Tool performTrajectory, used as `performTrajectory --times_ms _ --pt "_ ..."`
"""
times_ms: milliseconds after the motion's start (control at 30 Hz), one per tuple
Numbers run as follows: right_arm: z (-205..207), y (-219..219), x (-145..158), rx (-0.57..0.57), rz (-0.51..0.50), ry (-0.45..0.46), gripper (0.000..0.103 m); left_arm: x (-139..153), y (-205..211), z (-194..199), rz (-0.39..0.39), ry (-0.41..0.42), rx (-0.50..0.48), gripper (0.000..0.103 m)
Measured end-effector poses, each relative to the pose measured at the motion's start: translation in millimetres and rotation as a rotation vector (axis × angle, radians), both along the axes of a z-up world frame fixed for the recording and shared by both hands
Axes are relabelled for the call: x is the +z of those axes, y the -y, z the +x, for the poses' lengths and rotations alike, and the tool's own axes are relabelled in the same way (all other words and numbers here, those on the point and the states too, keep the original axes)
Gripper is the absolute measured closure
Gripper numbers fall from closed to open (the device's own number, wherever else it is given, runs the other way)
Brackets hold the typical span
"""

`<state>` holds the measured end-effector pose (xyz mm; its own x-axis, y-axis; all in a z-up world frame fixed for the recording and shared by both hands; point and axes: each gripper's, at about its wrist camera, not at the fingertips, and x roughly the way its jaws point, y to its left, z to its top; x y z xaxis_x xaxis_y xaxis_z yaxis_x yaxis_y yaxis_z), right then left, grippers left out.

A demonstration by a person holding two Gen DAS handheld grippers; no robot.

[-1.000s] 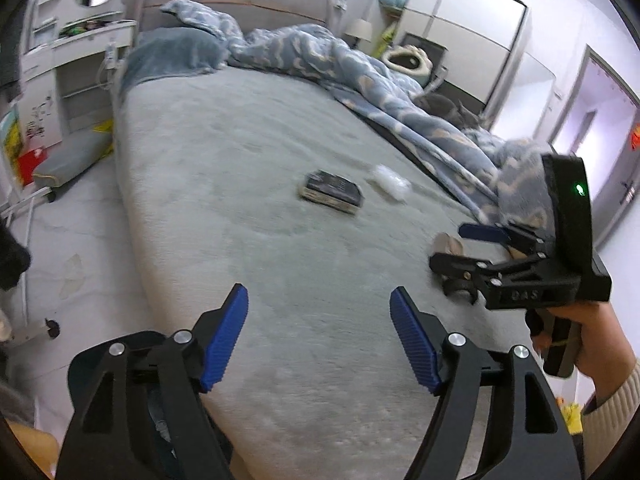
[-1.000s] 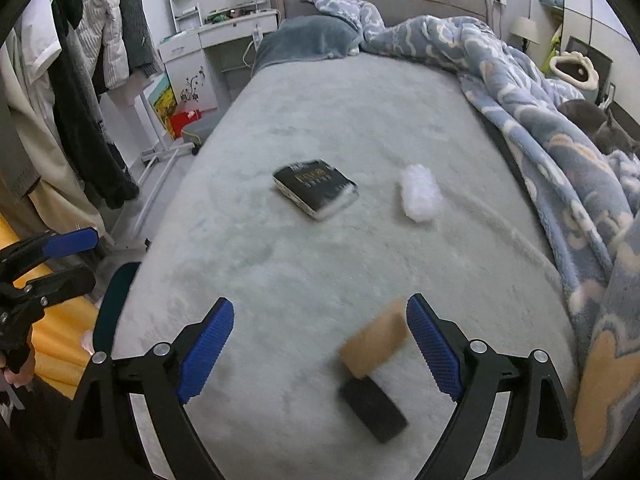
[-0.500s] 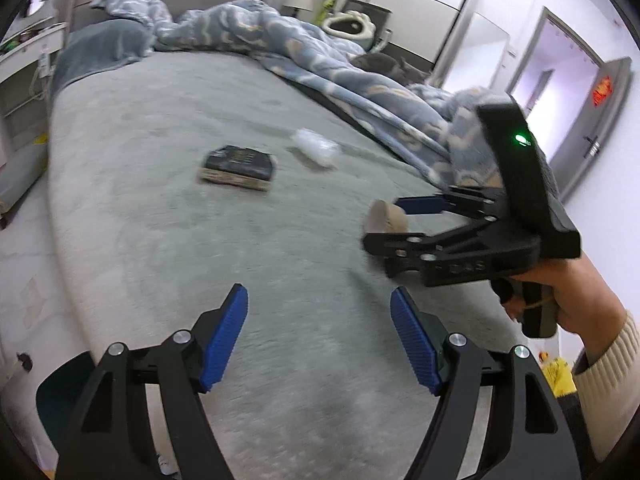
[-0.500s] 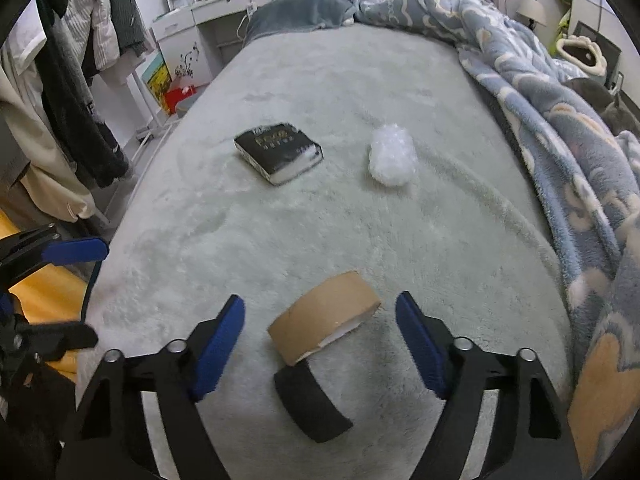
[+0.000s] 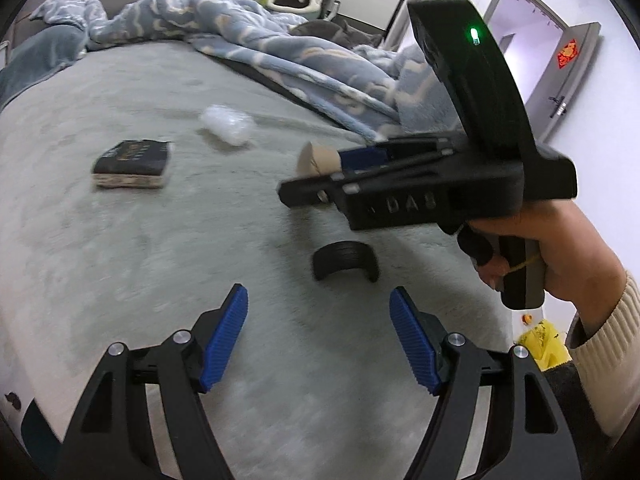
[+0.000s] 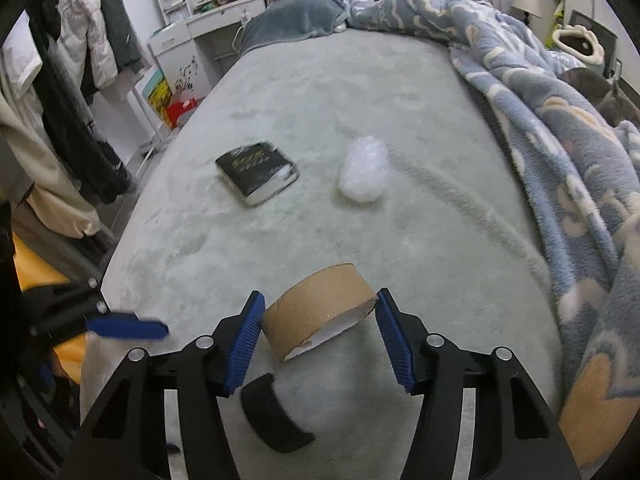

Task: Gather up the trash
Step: 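Close the right gripper on the brown tape roll, then close the left gripper on the second black curved rubber piece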

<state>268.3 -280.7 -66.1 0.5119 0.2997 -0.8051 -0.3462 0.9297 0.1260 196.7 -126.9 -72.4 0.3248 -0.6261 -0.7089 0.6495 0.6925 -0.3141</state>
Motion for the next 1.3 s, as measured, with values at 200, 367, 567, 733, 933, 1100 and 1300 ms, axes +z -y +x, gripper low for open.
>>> performTrajectory --times_ms 200,367,567,733,933,1100,1300 --pt "6 16 7 -0.029 0.011 0.019 0.045 -4 25 -1 0.009 -0.001 -0.038 0.028" --pt "10 25 8 -0.041 0.021 0.021 0.045 -11 39 2 0.037 -0.002 -0.047 0.030" --pt "11 33 8 -0.050 0.024 0.022 0.045 -18 44 7 0.050 -0.010 -0.031 0.034" --pt "11 37 9 -0.055 0.029 0.023 0.045 -22 52 8 0.071 0.003 -0.030 0.035" --pt "9 42 9 -0.062 0.028 0.026 0.045 -25 59 10 0.096 0.021 -0.026 0.040" --pt "7 47 11 -0.074 0.032 0.032 0.045 -25 60 11 0.101 0.021 -0.006 0.047" --pt "8 48 12 -0.091 0.032 0.031 0.045 -27 59 14 0.099 0.022 0.010 0.054"
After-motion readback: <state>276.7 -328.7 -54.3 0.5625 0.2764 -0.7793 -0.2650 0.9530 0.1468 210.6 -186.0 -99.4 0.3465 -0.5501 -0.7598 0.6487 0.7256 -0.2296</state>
